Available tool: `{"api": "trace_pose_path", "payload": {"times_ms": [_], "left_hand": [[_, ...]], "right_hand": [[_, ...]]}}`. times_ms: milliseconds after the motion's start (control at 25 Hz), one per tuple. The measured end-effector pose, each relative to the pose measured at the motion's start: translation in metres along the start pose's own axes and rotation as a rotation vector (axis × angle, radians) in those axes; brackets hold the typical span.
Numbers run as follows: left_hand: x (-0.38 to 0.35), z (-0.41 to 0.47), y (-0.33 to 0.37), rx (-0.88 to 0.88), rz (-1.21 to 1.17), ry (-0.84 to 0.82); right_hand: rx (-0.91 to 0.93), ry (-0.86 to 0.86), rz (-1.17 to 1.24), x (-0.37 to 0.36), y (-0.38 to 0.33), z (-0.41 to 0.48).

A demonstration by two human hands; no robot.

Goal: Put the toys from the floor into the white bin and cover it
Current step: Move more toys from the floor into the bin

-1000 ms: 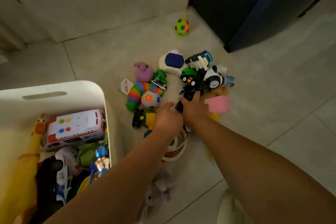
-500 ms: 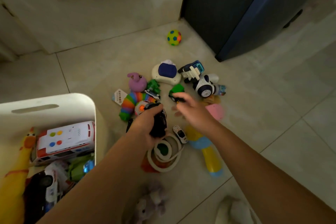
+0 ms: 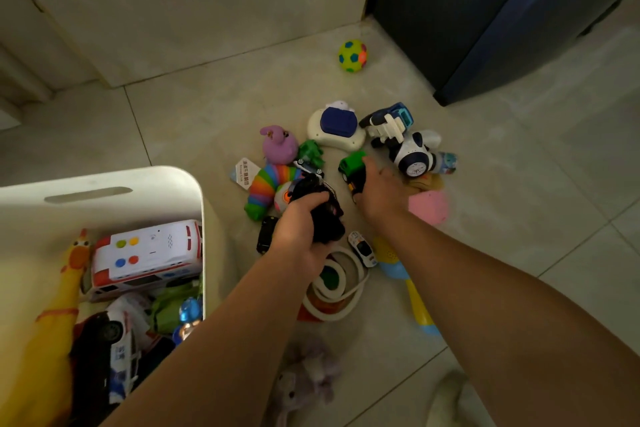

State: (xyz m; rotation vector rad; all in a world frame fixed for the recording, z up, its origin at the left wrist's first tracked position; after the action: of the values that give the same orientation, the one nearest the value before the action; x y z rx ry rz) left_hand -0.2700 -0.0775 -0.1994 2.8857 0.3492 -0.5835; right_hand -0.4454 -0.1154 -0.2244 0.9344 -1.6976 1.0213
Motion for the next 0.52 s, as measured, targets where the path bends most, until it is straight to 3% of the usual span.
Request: {"api": "trace_pose_path", "payload": {"times_ms": [200,360,520], "left_hand": [[-0.002,-0.003,0.0,-0.017,-0.122,-0.099],[-0.006,-0.011,0.016,-0.071,-0.212,-0.219],[-0.025,-0.02,0.023,-0.04,-0.083,-0.435]], "right_hand": [[-0.013,-0.09,0.155,-0.013,-0.001,-0.016],[-0.103,0.118,0.866,0.024,-0.015,-0.032],[0.069,-0.117,1.053,0.037,-0.057,-0.061]]}}
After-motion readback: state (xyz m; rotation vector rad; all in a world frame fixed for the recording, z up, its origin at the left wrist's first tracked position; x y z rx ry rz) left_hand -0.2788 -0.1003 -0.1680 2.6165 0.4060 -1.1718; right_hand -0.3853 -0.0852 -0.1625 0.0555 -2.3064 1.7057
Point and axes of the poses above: each hand's wrist, its own z-axis towards the middle knuckle, its own x-axis out of the back of the hand, y = z × x, the point moved 9 cm from there along z, towards the middle knuckle, and after that the axes turned 14 degrees about x, right-handed, at the moved point
